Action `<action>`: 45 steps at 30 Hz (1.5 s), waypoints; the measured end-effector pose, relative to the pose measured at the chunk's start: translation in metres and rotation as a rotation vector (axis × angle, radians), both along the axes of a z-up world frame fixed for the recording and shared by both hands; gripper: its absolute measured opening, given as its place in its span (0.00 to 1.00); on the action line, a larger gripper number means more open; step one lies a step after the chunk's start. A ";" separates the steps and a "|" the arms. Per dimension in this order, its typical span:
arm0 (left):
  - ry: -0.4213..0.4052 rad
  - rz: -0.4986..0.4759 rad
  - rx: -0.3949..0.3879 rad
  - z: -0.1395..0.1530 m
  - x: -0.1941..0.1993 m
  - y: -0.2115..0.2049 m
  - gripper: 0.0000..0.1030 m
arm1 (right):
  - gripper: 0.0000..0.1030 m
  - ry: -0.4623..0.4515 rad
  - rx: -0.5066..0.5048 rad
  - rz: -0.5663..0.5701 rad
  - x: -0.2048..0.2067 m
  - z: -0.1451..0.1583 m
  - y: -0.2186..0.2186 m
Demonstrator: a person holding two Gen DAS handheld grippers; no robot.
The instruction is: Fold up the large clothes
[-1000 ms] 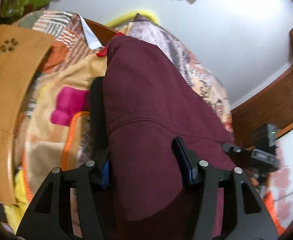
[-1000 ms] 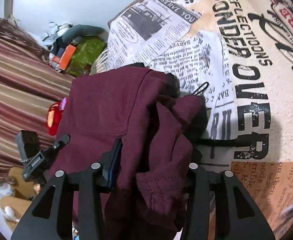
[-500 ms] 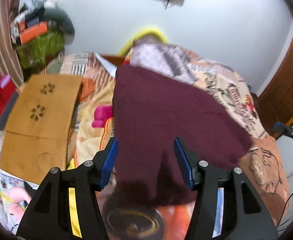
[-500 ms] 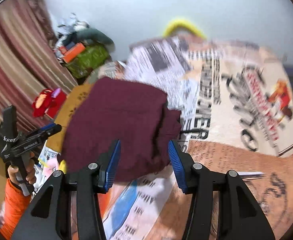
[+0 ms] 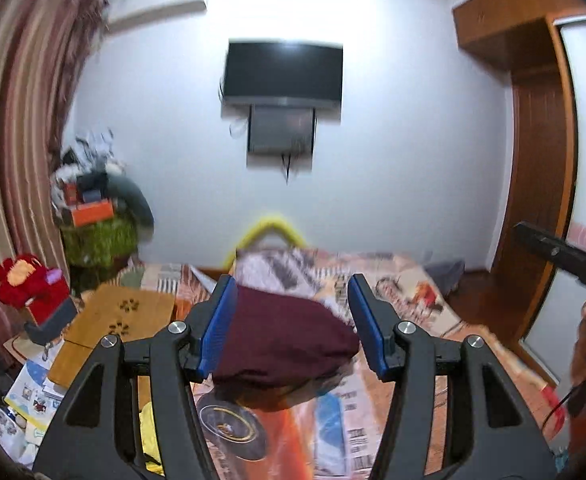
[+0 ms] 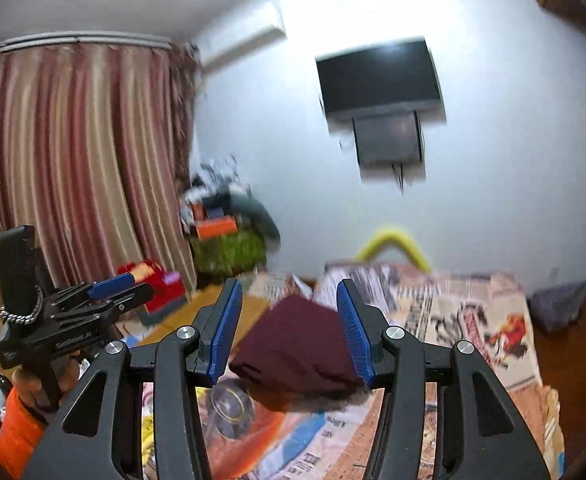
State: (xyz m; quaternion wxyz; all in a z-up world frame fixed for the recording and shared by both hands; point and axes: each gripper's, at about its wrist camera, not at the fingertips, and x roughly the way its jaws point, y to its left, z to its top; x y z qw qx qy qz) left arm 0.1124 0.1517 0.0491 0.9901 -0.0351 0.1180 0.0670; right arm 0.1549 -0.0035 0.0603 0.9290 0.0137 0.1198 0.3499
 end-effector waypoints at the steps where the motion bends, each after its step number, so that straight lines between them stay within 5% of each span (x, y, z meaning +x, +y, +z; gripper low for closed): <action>1: -0.035 0.018 0.010 0.002 -0.015 -0.007 0.56 | 0.45 -0.032 0.019 -0.013 -0.011 -0.001 -0.002; 8: -0.120 0.094 0.033 -0.009 -0.062 -0.034 0.67 | 0.47 -0.094 0.061 -0.066 -0.047 -0.018 -0.003; 13: -0.121 0.124 0.024 -0.016 -0.066 -0.036 0.90 | 0.92 -0.110 0.055 -0.115 -0.054 -0.024 0.004; 18: -0.106 0.152 0.048 -0.022 -0.065 -0.040 0.97 | 0.93 -0.108 -0.001 -0.140 -0.054 -0.025 0.013; 45: -0.078 0.143 0.025 -0.035 -0.063 -0.040 0.99 | 0.93 -0.064 -0.012 -0.133 -0.062 -0.026 0.001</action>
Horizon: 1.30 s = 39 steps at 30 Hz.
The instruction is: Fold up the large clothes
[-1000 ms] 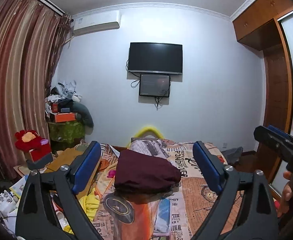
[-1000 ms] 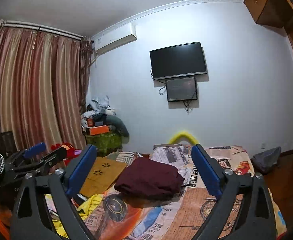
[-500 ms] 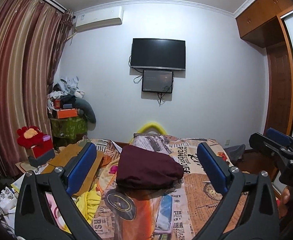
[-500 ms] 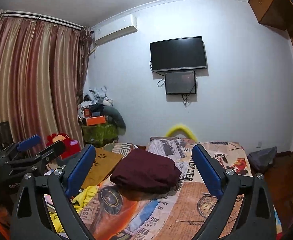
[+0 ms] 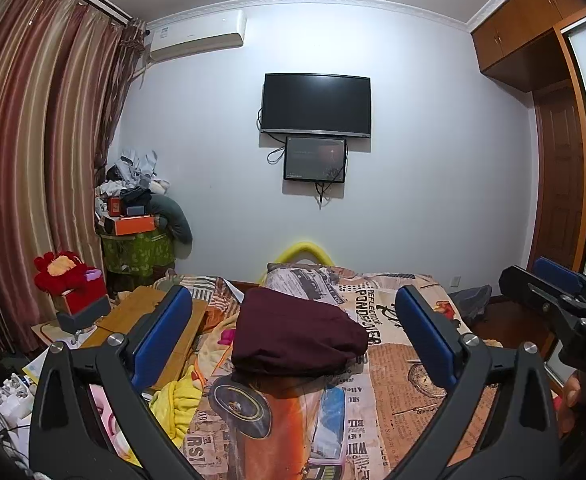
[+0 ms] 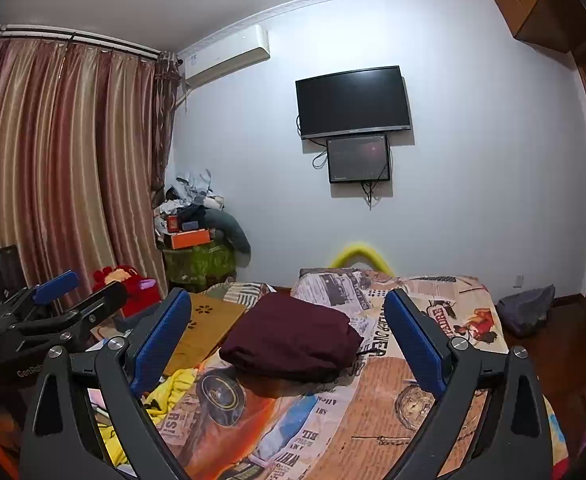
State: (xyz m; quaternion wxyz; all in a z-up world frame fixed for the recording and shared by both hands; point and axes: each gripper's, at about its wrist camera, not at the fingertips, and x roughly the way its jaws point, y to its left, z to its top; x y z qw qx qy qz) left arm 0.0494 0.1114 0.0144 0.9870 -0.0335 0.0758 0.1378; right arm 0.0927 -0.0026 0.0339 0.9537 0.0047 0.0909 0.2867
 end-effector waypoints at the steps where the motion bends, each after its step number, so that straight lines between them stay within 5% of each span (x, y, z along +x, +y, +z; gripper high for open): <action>1: 0.002 -0.001 0.001 0.000 0.000 -0.001 0.99 | 0.93 0.000 -0.001 -0.001 0.000 -0.001 0.000; 39: 0.043 -0.095 0.000 -0.005 0.008 -0.004 0.99 | 0.93 0.031 -0.003 -0.010 0.004 0.000 -0.006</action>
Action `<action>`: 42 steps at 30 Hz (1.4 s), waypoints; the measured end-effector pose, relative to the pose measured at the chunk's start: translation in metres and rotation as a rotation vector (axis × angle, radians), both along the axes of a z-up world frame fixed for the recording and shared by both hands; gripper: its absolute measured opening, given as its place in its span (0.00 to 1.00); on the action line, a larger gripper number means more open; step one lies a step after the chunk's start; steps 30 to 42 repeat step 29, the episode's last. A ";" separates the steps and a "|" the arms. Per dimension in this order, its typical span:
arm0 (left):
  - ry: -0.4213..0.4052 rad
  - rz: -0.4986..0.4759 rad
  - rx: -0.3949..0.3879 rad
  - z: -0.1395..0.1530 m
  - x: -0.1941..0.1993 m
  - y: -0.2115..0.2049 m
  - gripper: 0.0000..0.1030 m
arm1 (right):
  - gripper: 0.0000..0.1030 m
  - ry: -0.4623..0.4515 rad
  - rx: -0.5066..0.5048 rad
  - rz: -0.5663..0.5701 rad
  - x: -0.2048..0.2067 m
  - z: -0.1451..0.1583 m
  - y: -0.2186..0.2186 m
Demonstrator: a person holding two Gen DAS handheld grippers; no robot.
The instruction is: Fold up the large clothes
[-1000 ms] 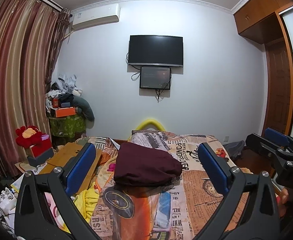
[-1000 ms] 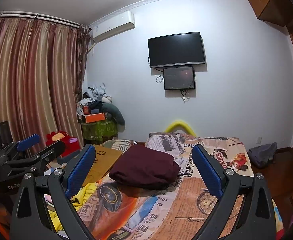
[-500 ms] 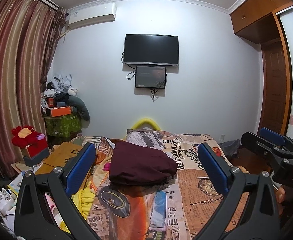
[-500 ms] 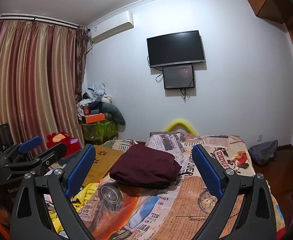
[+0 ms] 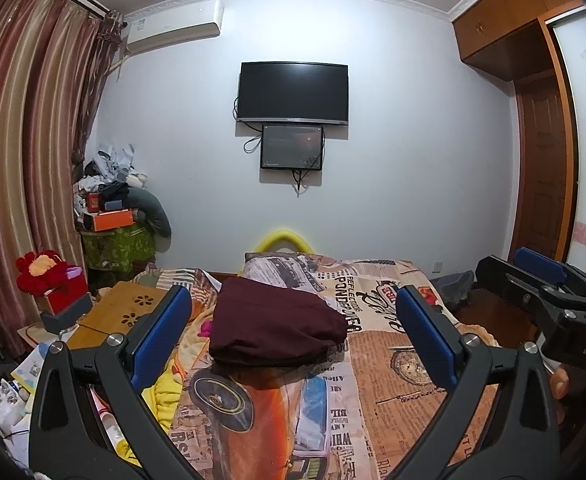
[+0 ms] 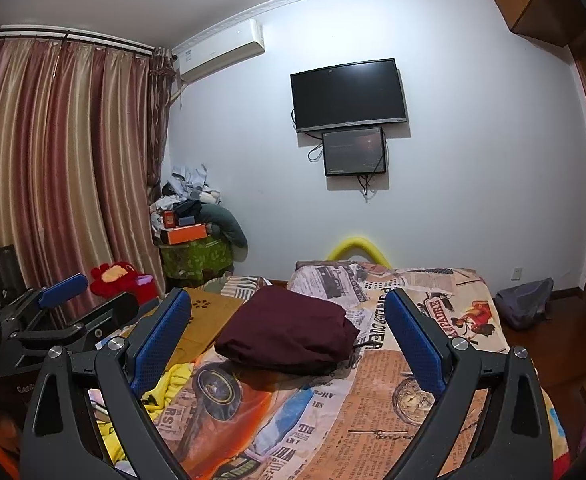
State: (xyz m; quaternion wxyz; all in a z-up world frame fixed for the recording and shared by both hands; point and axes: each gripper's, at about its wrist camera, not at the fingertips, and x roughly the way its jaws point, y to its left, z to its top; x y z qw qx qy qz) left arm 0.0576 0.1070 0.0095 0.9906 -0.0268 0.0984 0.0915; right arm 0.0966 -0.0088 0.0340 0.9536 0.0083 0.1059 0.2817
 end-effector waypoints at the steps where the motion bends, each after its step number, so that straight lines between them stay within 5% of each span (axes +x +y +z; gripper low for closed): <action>1: 0.002 -0.002 -0.001 0.000 0.001 0.000 0.99 | 0.93 0.002 0.002 -0.001 0.001 -0.001 0.000; 42: 0.031 -0.030 -0.012 -0.003 0.008 0.004 1.00 | 0.93 0.025 -0.004 -0.018 0.007 -0.002 -0.005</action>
